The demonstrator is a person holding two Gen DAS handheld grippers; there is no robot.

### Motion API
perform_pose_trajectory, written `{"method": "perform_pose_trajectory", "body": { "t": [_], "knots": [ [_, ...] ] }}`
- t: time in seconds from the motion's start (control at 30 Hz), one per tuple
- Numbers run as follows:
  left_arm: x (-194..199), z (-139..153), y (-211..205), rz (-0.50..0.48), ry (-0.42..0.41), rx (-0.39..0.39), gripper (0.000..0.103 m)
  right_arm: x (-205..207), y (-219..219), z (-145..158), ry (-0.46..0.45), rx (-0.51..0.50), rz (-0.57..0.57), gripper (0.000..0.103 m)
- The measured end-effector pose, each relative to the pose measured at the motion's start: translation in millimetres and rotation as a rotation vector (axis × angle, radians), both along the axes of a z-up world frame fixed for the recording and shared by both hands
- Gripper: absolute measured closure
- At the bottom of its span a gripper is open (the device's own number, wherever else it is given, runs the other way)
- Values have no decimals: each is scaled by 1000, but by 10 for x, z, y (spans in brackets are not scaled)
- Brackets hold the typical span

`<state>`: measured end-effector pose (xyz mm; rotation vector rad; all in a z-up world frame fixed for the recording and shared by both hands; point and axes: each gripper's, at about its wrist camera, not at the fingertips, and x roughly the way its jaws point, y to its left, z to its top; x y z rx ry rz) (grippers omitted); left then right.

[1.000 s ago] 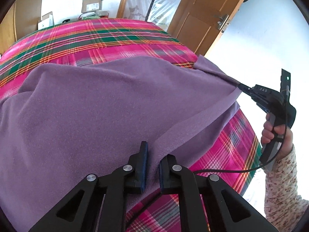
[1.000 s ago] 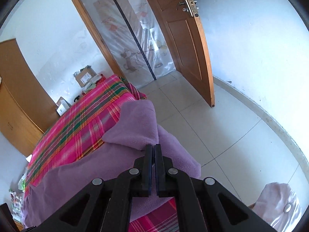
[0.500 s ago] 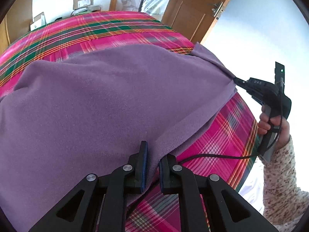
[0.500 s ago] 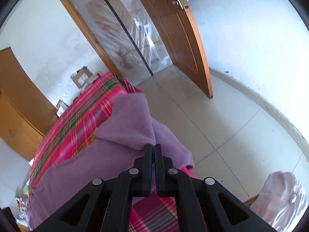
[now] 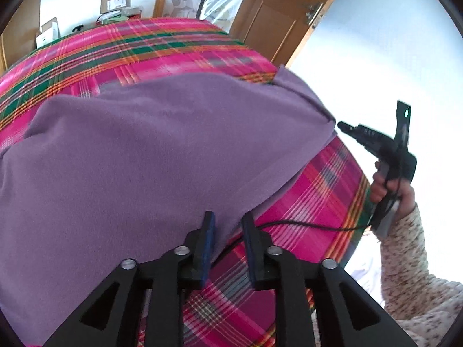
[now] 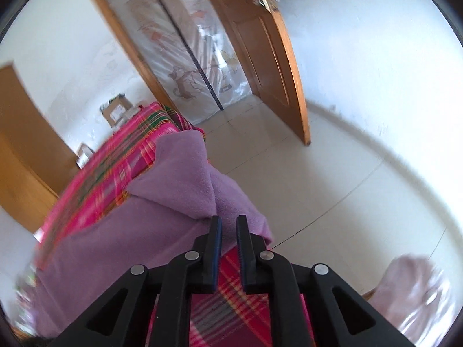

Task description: Fold clothes

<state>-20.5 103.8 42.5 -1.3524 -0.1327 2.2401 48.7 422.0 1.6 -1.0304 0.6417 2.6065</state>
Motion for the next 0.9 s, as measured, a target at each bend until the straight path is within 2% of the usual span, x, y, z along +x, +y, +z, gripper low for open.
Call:
{"method": "perform_pose_trajectory", "body": {
  "t": [0.07, 0.13, 0.2, 0.27, 0.37, 0.53, 0.63, 0.9],
  "knots": [
    [-13, 57, -7, 0, 10, 16, 79, 20, -64, 92, 4, 96, 26, 93],
    [-38, 68, 12, -3, 10, 23, 79, 30, -95, 170, 22, 134, 43, 91],
    [-73, 44, 48, -8, 2, 22, 75, 24, -129, 242, 42, 167, 63, 77],
    [-108, 21, 85, -13, -6, 22, 70, -78, -195, 287, 54, 194, 112, 72],
    [-160, -14, 140, -20, -18, 21, 70, -330, -314, 269, 27, 205, 220, 70],
    [-288, -82, 214, 0, -33, 10, 70, -656, -504, 213, -19, 309, 308, 70],
    [-348, -108, 258, 0, -29, -7, 70, -809, -565, 178, -49, 355, 346, 66],
    [-413, -173, 325, -8, -42, -1, 70, -973, -618, 32, -114, 360, 386, 66]
  ]
}}
